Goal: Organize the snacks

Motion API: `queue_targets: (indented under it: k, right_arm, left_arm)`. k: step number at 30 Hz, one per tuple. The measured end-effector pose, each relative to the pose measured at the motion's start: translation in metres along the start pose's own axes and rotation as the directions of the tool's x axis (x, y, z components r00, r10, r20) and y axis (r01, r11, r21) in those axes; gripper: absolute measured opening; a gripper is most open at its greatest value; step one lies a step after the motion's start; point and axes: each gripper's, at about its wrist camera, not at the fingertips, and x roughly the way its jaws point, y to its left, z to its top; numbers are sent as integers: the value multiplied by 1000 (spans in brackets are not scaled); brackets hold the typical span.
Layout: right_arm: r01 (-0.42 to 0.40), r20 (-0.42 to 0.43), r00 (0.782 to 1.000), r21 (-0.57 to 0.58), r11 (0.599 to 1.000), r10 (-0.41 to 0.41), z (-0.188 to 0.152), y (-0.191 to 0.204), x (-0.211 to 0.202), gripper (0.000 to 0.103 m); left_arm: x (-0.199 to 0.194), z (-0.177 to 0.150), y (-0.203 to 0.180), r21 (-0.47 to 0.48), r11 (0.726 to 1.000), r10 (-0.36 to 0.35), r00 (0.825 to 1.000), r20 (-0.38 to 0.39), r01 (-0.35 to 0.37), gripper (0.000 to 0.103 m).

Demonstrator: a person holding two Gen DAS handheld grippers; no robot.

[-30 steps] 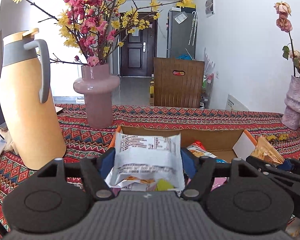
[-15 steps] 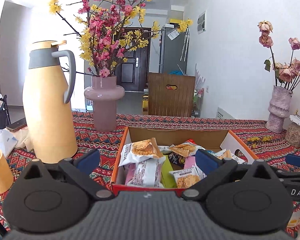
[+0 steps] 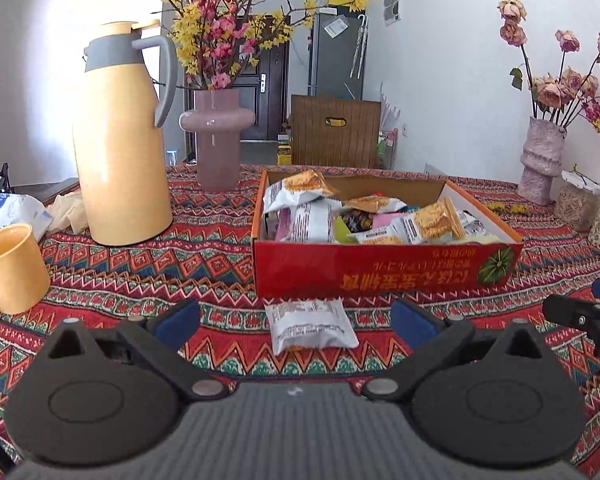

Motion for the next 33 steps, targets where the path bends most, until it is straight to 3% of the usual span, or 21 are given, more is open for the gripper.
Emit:
queue_targets:
  k: [13,19,27,29,32,33]
  right_arm:
    - [27,-58,998,36,999,-25,-15,-4,-1,103]
    - [24,-68,997,47,999,-21,-18,-8,3,103]
    - [42,-78,996,69,997,-37,-20,-21,11,103]
    - [46,-83,996,76,996,-39,-20,-25,15,103]
    - [46,-91,995,84,995,-39,-20,-30,22,103]
    - [46,-94,995,87,995,-37,-21,-31,24,103]
  left_arm:
    - [-3,-15,-8,30,999,-32,999,-30,33,103]
    - [32,-6,-18,46,999,34,993,-117,-29,103]
    - [101,11,-26,45,990,138,959,-249,-131,102]
    - [115,13,-25,40,987,158,946,-282,-153,98]
    - [131,12,-23,25,991,135,931,-338,-135,72]
    - [130,12,-22,11,992,121,935,-334,-124,65]
